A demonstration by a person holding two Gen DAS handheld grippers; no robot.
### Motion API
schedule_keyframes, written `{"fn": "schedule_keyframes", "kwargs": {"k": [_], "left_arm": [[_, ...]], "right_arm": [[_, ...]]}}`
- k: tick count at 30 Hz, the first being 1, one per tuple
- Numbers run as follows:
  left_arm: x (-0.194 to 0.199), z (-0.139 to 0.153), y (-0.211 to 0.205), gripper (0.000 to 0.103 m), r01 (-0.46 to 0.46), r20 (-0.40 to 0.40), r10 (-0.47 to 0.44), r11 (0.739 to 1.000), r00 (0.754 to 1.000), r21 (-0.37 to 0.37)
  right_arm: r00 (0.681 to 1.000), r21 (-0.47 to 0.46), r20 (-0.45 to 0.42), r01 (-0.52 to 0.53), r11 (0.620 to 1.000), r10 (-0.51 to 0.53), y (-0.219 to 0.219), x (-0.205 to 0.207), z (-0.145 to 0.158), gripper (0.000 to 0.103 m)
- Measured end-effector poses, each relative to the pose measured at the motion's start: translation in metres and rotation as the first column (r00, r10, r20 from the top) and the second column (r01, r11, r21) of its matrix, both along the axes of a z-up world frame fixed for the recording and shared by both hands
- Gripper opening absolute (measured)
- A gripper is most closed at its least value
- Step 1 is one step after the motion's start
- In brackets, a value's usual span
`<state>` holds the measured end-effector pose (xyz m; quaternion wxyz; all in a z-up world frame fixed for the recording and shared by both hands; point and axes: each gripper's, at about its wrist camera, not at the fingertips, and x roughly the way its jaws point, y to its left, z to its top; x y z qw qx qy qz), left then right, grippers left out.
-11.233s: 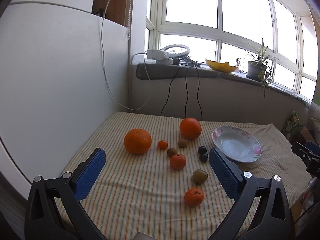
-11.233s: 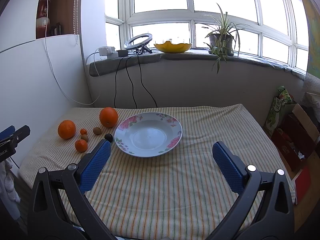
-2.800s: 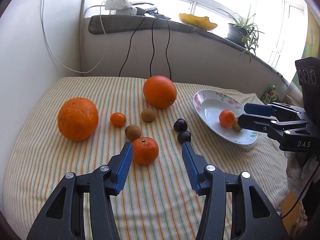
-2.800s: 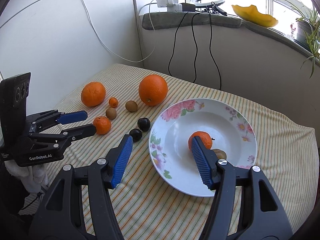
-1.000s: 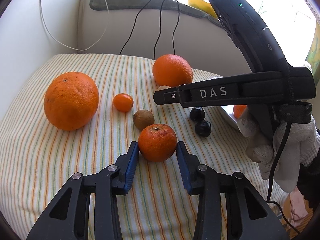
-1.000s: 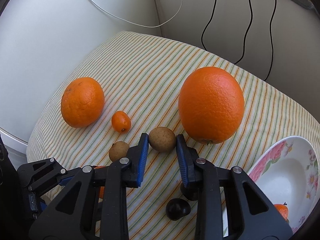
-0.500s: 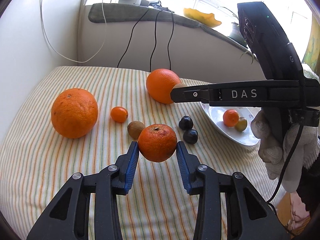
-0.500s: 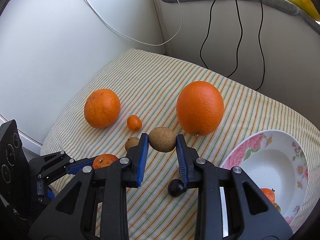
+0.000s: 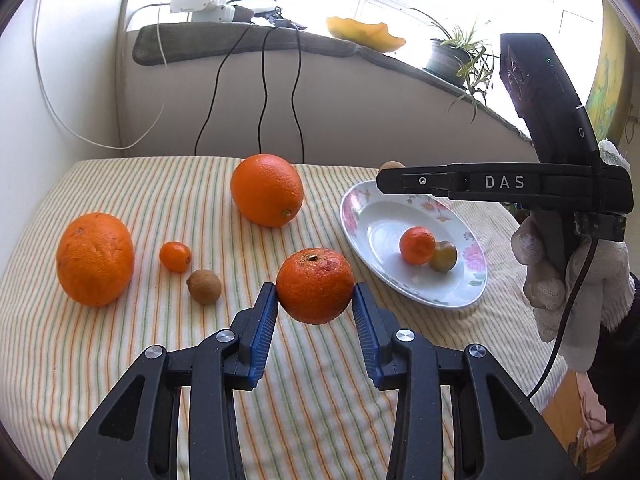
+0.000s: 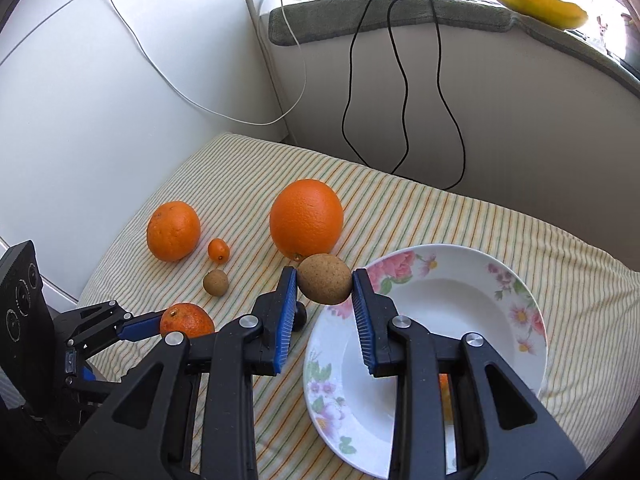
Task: Organize fruits
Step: 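Carry both fruits over the white plate and open both grippers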
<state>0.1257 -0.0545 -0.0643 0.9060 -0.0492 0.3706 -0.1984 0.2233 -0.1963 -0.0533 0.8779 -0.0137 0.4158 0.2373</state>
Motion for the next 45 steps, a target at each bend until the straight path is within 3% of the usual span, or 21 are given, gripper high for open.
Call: {"fn": "schedule_keyframes", "kwargs": {"k": [17,28,45], "left_arm": [[0.019,0.001,-0.061,0.037,0.093,0.005,-0.094,0.994,0.996,0.060],[0.030,-0.006,-0.076,0.037,0.109,-0.017,-0.108,0.990,0.994,0.088],[0.028,-0.006,-0.085,0.037,0.132,-0.019,-0.130,0.986,0.991,0.102]], "right_arm": [[0.990,-0.006,-0.020,0.143,0.990,-0.143,-0.083,0.010,-0.020,0.029],[0.987,-0.016,-0.056,0.151,0.988,-0.152,-0.093,0.020,-0.039,0.029],[0.988,-0.025,-0.069,0.136,0.990,-0.137,-0.086,0.019,-0.044,0.029]]}}
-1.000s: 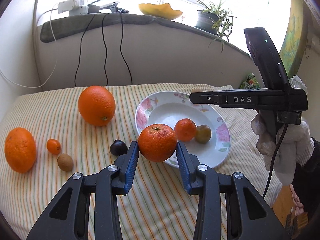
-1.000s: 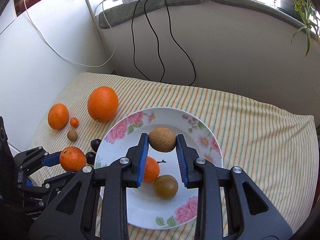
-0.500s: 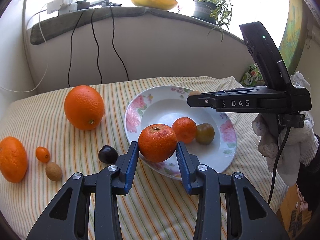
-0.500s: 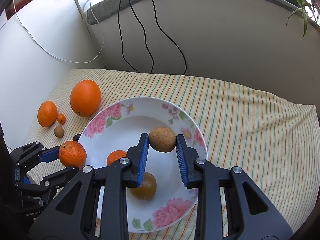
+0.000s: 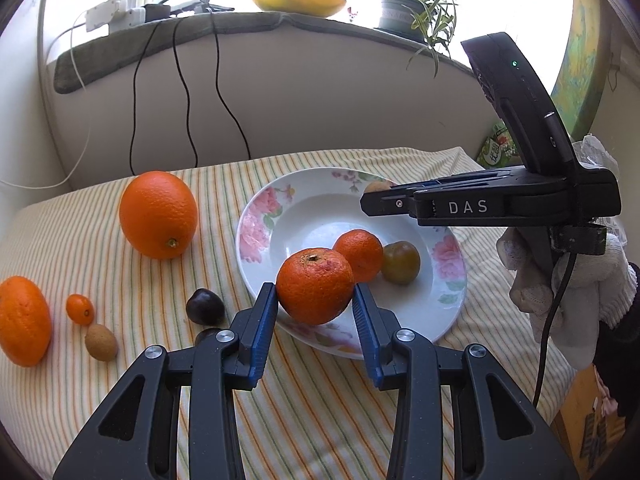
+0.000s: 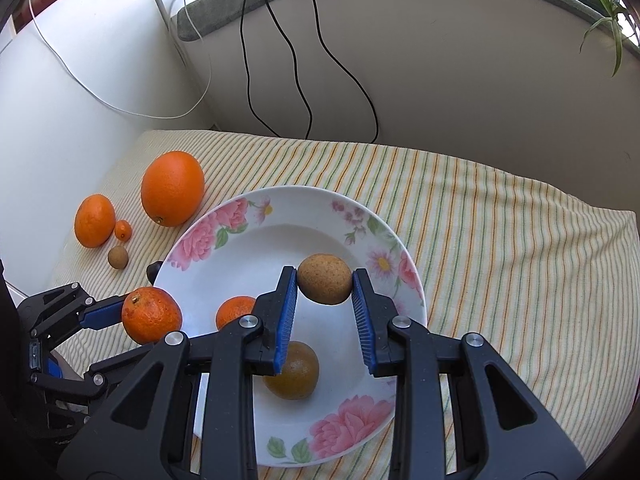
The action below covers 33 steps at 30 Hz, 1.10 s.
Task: Organize fruits
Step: 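Carry both fruits over the white plate and open both grippers, then withdraw both grippers from the plate and move toward the large oranges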
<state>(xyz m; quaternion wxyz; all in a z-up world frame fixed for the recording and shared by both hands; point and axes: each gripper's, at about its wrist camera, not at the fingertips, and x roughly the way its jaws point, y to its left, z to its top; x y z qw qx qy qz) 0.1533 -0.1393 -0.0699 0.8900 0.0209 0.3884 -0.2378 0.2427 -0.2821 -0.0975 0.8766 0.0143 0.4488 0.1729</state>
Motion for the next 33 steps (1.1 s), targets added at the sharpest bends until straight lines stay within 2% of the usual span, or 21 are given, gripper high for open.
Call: {"fn": "schedule_keyframes", "kwargs": {"k": [8,9,10,12,13,15,18,20,23,25,27,33], "left_arm": [[-0.001,0.001,-0.003,0.038,-0.001,-0.002,0.001,1.000,1.000,0.006],[-0.001,0.001,-0.003,0.041,-0.002,-0.002,0.002,1.000,1.000,0.005],[-0.002,0.002,-0.003,0.044,-0.050,0.009,0.050,0.999,0.999,0.014],[-0.002,0.004,-0.003,0.048,-0.051,0.017,0.050,0.999,0.999,0.010],[-0.003,0.005,-0.003,0.049,-0.050,0.020,0.050,0.999,0.999,0.010],[-0.004,0.006,-0.003,0.058,-0.051,0.026,0.051,0.999,0.998,0.011],[-0.006,0.007,-0.003,0.062,-0.051,0.028,0.051,0.999,0.998,0.008],[-0.007,0.008,-0.002,0.065,-0.051,0.028,0.051,0.999,0.998,0.006],[-0.008,0.008,-0.002,0.071,-0.050,0.029,0.050,0.999,0.998,0.004],[-0.009,0.009,-0.002,0.072,-0.050,0.029,0.050,0.999,0.998,0.004],[-0.010,0.009,-0.001,0.077,-0.053,0.034,0.053,0.999,0.998,0.003],[-0.013,0.013,0.002,0.080,-0.061,0.040,0.061,0.998,0.997,-0.004]], "right_arm": [[1.000,-0.005,0.006,0.001,1.000,-0.001,-0.001,-0.003,0.002,0.030],[1.000,-0.003,0.006,0.000,1.000,0.000,-0.002,-0.003,0.003,0.030],[1.000,-0.003,0.007,0.001,1.000,-0.001,-0.002,-0.003,0.003,0.031],[1.000,-0.004,0.013,0.002,1.000,-0.002,-0.003,-0.004,0.005,0.036],[1.000,-0.005,0.017,0.002,1.000,-0.002,-0.003,-0.005,0.005,0.043],[1.000,-0.006,0.024,0.001,1.000,-0.001,-0.003,-0.006,0.008,0.051],[0.999,-0.005,0.032,-0.003,1.000,0.003,-0.003,-0.008,0.010,0.059],[0.999,-0.005,0.039,-0.003,1.000,0.003,-0.002,-0.010,0.011,0.071],[0.999,0.010,0.052,-0.003,1.000,0.003,-0.002,-0.013,0.015,0.082],[0.998,0.027,0.055,-0.001,1.000,-0.001,-0.003,-0.013,0.017,0.085],[0.998,0.039,0.056,-0.002,0.999,0.000,-0.003,-0.014,0.020,0.085],[0.998,0.036,0.060,0.001,0.999,-0.003,-0.001,-0.016,0.027,0.085]]}}
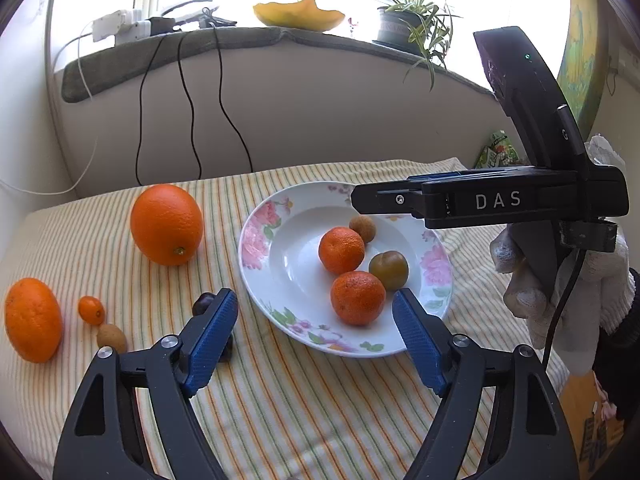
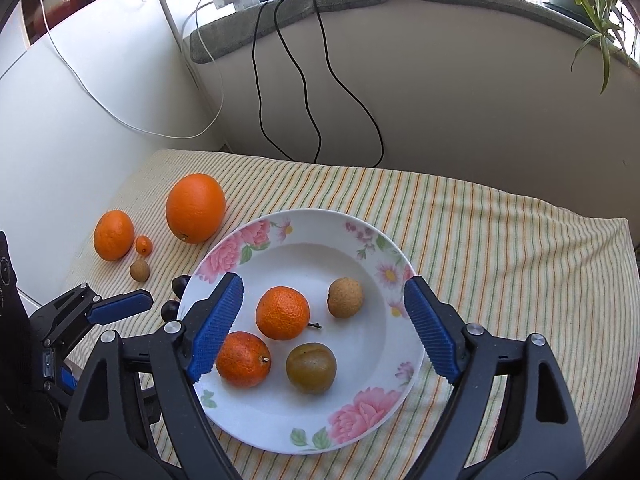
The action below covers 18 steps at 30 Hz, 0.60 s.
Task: Organize fruits
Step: 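Withdraw both grippers from the plate and move toward the large oranges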
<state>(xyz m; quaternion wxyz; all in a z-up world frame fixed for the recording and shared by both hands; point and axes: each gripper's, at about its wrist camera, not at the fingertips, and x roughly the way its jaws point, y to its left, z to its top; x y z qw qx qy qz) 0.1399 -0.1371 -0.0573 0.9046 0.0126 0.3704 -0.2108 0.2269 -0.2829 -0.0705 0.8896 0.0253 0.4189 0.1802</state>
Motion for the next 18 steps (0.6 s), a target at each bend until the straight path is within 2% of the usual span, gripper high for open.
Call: {"fn": "schedule_keyframes", "kwargs": {"k": [18], "left_arm": [[0.008,0.008,0.057,0.080,-0.107,0.009,0.107,0.993,0.994,-0.055]], "right_arm": [[0.999,0.013,0.008,-0.054,0.998,0.054,0.028,0.000,0.021,0.085]]}}
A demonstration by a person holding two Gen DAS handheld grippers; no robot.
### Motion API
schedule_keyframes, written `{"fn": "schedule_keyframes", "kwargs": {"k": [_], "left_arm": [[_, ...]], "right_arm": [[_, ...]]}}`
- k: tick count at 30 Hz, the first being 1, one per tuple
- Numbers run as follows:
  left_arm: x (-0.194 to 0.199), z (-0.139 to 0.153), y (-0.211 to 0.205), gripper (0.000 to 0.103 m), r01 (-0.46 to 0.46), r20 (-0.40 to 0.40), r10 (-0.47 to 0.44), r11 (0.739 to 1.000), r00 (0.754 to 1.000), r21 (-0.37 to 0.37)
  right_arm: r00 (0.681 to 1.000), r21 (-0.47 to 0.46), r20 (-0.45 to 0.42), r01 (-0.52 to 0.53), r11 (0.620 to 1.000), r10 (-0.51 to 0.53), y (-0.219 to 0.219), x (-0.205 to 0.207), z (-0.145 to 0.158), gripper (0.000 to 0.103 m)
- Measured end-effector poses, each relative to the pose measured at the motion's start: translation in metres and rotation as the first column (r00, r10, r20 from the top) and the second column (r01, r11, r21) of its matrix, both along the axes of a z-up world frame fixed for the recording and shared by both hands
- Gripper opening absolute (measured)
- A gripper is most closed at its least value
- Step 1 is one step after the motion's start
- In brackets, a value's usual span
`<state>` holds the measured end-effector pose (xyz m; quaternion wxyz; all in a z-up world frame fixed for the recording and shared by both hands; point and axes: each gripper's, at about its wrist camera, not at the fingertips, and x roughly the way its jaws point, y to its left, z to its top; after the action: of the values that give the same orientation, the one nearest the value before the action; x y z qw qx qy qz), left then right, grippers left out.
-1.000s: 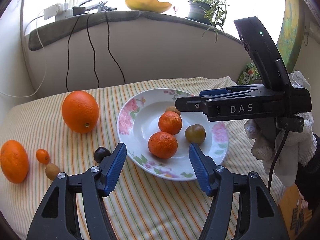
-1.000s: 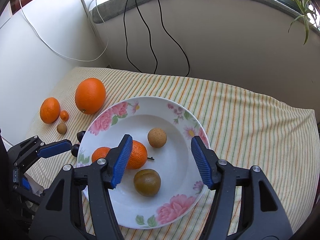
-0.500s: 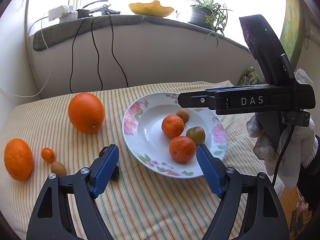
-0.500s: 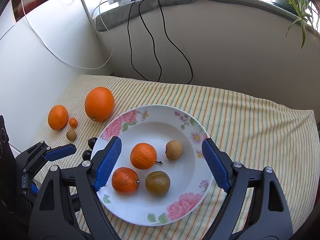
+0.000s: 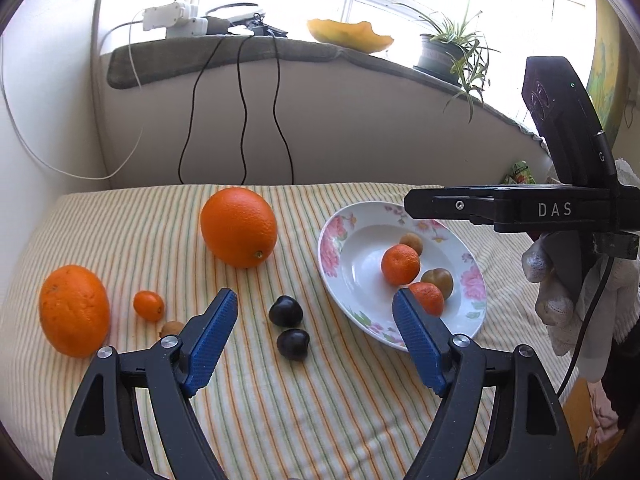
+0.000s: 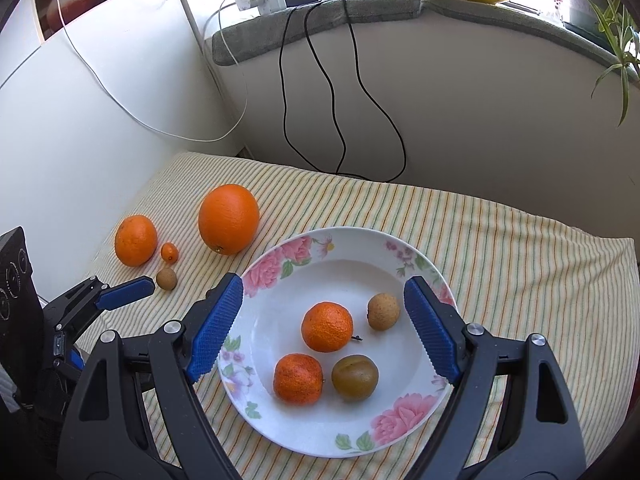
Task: Organize fruits
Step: 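Withdraw both grippers from the plate and move toward the large oranges, then grasp a large orange with the left gripper while the right gripper grasps another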
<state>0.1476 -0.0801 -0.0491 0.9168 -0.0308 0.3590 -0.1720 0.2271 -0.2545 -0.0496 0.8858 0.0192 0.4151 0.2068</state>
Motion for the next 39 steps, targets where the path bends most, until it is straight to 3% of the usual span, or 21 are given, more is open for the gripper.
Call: {"fn": "schedule_keyframes", "kwargs": {"k": [7,19,33,39], "left_arm": [[0.024,0.004,0.026,0.080,-0.036,-0.009,0.035,0.998,0.999,-0.048],[0.074,-0.014,0.036,0.080,-0.020,-0.070,0.013,0.996,0.997,-0.091],[0.093,-0.034,0.048,0.080,-0.027,-0.110,0.007,0.982,0.994,-0.186],[0.092,-0.040,0.047,0.078,-0.017,-0.120,-0.006,0.982,0.993,-0.188]], "right_arm": [[0.999,0.066,-0.019,-0.035,0.997,0.036,0.023,0.012,0.009,0.085],[0.980,0.178,-0.165,-0.079,0.981,0.109,0.072,0.066,-0.009,0.085],[0.956,0.135,-0.259,-0.102,0.986,0.135,0.113,0.104,-0.039,0.077],[0.947,0.107,-0.289,-0.116,0.987,0.143,0.126,0.113,-0.051,0.073]]}}
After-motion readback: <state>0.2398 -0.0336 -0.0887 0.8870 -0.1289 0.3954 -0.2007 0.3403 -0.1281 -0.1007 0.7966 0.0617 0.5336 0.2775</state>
